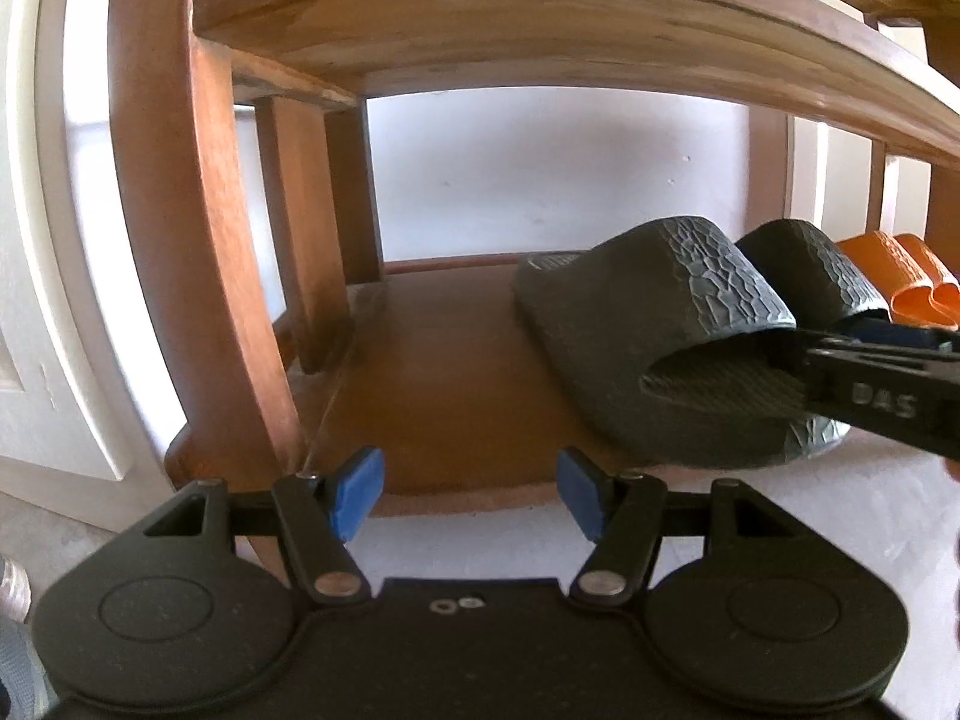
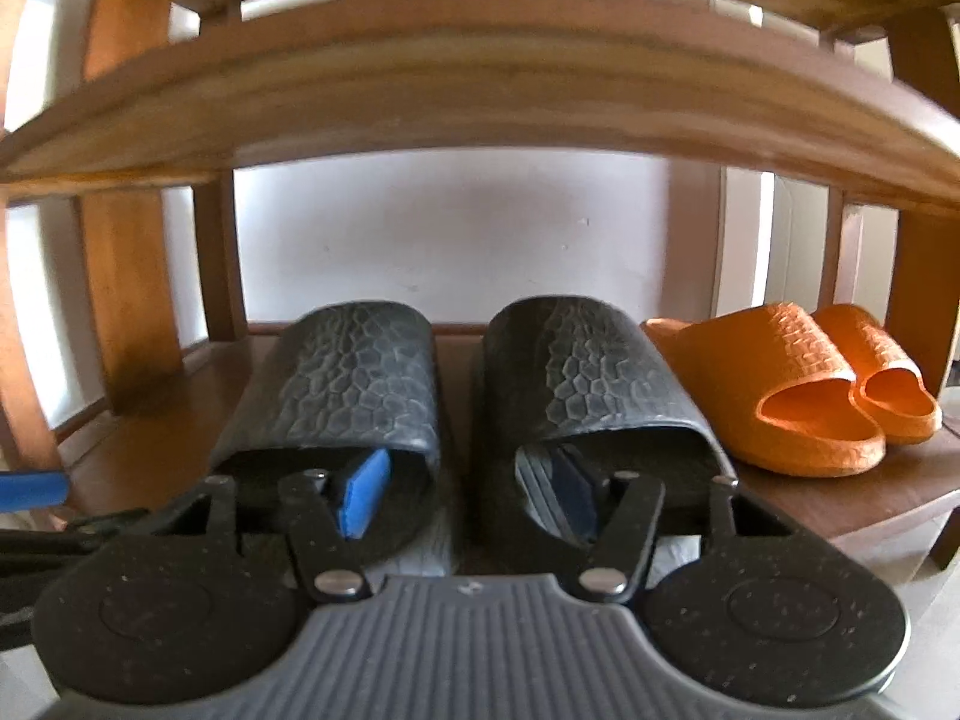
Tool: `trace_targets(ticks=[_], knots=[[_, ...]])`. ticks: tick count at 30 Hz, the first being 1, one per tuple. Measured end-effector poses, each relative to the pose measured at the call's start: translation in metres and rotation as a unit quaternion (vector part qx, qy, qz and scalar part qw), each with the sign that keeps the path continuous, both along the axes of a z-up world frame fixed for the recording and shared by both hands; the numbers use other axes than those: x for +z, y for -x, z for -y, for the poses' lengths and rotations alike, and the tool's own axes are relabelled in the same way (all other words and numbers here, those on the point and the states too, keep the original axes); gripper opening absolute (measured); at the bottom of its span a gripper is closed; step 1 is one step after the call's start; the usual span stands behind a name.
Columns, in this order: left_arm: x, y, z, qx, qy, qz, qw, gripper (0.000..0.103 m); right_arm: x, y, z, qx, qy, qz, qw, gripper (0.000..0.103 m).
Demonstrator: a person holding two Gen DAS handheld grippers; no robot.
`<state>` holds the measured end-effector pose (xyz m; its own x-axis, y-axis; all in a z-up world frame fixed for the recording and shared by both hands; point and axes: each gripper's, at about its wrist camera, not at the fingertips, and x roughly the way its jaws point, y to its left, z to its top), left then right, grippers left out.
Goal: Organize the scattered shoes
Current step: 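Set the black slides on the lower shelf beside the orange slides, then open the right tool and move it to the white heart-print slides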
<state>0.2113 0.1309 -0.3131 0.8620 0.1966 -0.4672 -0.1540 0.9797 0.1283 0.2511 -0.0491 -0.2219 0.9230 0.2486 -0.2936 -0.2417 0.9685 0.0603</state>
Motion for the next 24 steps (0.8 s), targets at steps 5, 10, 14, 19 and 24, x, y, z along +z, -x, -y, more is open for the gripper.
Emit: trace_targets(ticks=[5, 10, 14, 19, 24], knots=[[0.006, 0.009, -0.005, 0.0, -0.004, 0.002, 1.0, 0.064, 0.008, 0.03, 0.011, -0.01, -0.003, 0.016, 1.0, 0.083], [0.015, 0.029, -0.013, 0.003, -0.005, 0.003, 1.0, 0.064, 0.01, 0.064, 0.019, 0.009, -0.032, -0.031, 0.999, 0.082], [0.021, 0.053, -0.019, 0.004, -0.007, -0.003, 1.0, 0.064, 0.005, 0.113, 0.001, 0.156, -0.009, -0.13, 0.979, 0.055], [0.035, 0.093, -0.031, 0.001, -0.019, -0.003, 0.9998, 0.064, 0.0, 0.191, -0.034, 0.376, 0.065, -0.264, 0.886, 0.046], [0.057, 0.127, -0.046, 0.012, -0.027, 0.013, 0.9995, 0.064, 0.008, 0.233, -0.043, 0.413, 0.044, -0.369, 0.832, 0.048]])
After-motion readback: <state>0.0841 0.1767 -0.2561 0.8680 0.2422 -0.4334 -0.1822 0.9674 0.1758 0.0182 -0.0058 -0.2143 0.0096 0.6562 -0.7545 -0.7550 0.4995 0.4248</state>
